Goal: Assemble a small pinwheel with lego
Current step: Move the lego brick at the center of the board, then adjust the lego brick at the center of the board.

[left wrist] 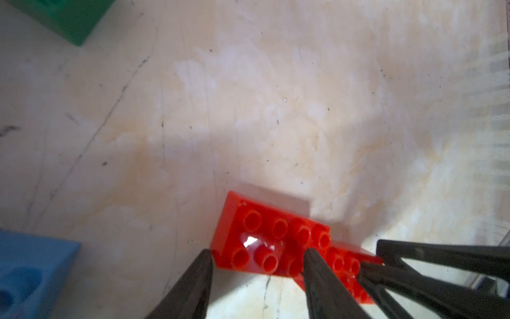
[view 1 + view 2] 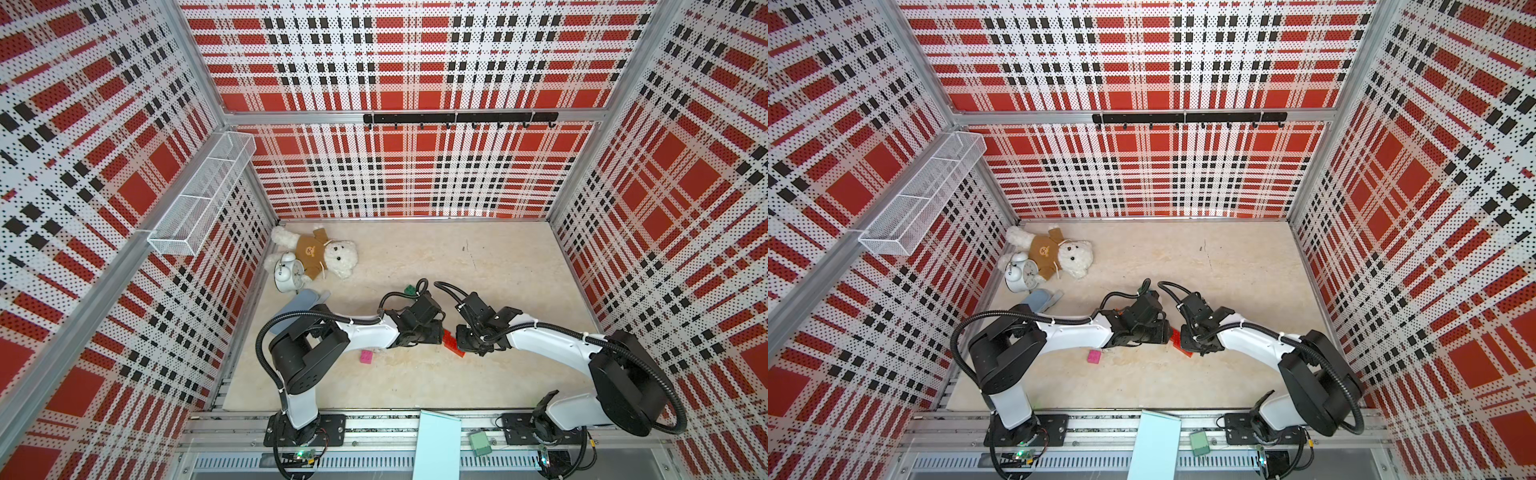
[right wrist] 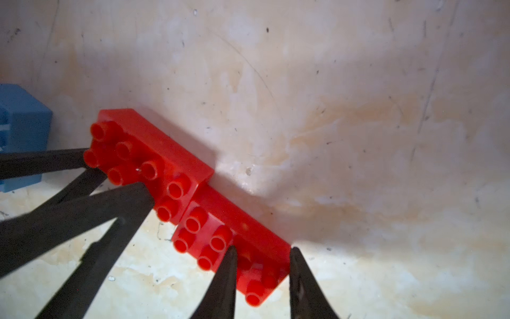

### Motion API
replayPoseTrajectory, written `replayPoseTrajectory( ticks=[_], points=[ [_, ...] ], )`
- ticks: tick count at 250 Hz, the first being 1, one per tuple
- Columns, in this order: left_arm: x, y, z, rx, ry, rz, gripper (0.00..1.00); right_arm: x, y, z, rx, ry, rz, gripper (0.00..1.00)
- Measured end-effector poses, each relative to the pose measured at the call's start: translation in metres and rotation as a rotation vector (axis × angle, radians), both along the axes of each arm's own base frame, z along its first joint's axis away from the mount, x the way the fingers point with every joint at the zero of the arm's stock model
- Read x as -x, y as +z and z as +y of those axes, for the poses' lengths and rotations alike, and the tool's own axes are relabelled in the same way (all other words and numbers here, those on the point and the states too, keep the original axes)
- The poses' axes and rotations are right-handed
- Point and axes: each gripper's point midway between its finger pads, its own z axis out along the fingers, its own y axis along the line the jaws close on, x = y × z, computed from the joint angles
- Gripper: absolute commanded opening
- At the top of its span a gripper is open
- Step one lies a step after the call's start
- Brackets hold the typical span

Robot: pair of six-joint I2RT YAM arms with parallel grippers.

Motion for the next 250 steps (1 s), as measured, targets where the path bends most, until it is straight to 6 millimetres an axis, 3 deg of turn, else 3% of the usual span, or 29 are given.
replayPoseTrajectory(
  ticks=[38,67,129,163,185,200,228,250],
  points=[
    [-0.011,0.001,0.009,0.012,-0.016,0.011,0.57,0.002,0.001,0.002,-0.033,-0.036,-0.006,0.26],
    [-0.016,0.004,0.013,0.038,-0.033,0.023,0.6,0.005,0.002,0.004,-0.049,-0.046,0.001,0.4],
    [-0.014,0.042,0.005,0.174,-0.061,0.006,0.59,0.015,0.011,-0.001,-0.054,-0.041,0.014,0.57],
    [0.009,0.047,0.022,0.198,-0.043,0.015,0.5,0.011,0.021,-0.006,-0.072,-0.028,-0.005,0.37],
    [0.028,0.042,0.031,0.192,-0.037,0.036,0.33,0.001,0.023,-0.012,-0.092,-0.045,-0.011,0.23],
    [0.038,0.035,0.035,0.179,-0.026,0.056,0.29,-0.007,0.023,-0.013,-0.098,-0.04,-0.014,0.15],
    [0.046,0.021,0.036,0.154,0.003,0.087,0.17,-0.026,0.019,-0.006,-0.112,-0.023,-0.011,0.08],
    [0.043,0.01,0.032,0.15,0.034,0.104,0.16,-0.042,0.013,0.007,-0.127,0.01,-0.01,0.07]
  ],
)
